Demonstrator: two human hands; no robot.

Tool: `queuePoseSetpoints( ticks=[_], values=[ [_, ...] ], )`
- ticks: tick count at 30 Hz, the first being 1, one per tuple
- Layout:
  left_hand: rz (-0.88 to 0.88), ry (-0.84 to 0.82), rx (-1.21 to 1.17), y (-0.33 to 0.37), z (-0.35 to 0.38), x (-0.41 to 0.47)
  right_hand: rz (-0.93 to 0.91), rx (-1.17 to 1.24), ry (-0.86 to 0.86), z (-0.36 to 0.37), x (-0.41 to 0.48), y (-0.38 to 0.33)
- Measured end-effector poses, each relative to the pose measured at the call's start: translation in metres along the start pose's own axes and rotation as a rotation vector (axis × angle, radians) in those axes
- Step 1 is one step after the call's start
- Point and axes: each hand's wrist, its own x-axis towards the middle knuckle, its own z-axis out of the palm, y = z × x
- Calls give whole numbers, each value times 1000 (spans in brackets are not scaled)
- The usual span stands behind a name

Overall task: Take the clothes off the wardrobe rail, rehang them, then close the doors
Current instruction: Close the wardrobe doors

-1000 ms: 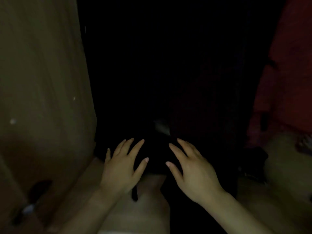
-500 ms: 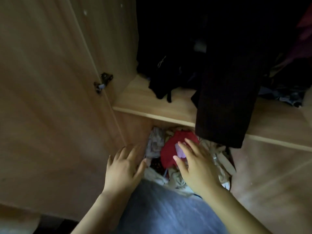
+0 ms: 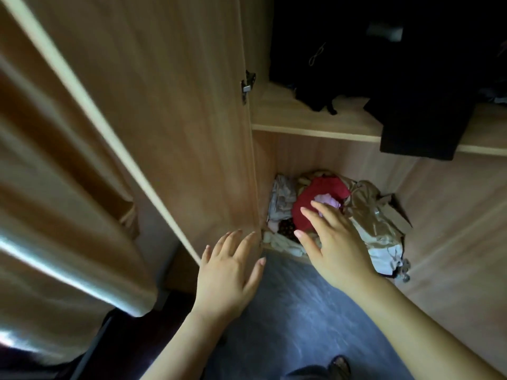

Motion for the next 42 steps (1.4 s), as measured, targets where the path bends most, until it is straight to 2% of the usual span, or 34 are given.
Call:
queuePoseSetpoints(
  ticks=[6, 12, 15, 19, 22, 29, 36, 42],
  values=[
    [26, 72, 7, -70, -36, -49, -75, 99, 68, 2, -7, -93],
    [-38, 104, -5, -118, -70, -50, -153, 246, 136, -3, 33, -180],
    [-63, 114, 4, -138, -79, -44, -159, 324, 232, 0, 57, -215],
    [-69, 130, 18, -156, -86, -33, -81, 402, 417, 13, 83, -238],
    [-59, 133, 16, -159, -93, -20, -133, 466, 550, 19, 92, -232],
    [51, 174, 9, -141, -107, 17, -244, 451, 692, 19, 78, -200],
    [297, 201, -53, -82, -105, 74, -126, 390, 813, -9, 44, -126],
    [551, 237, -105, 2, -87, 137, -33, 310, 817, -53, 40, -38]
  ],
)
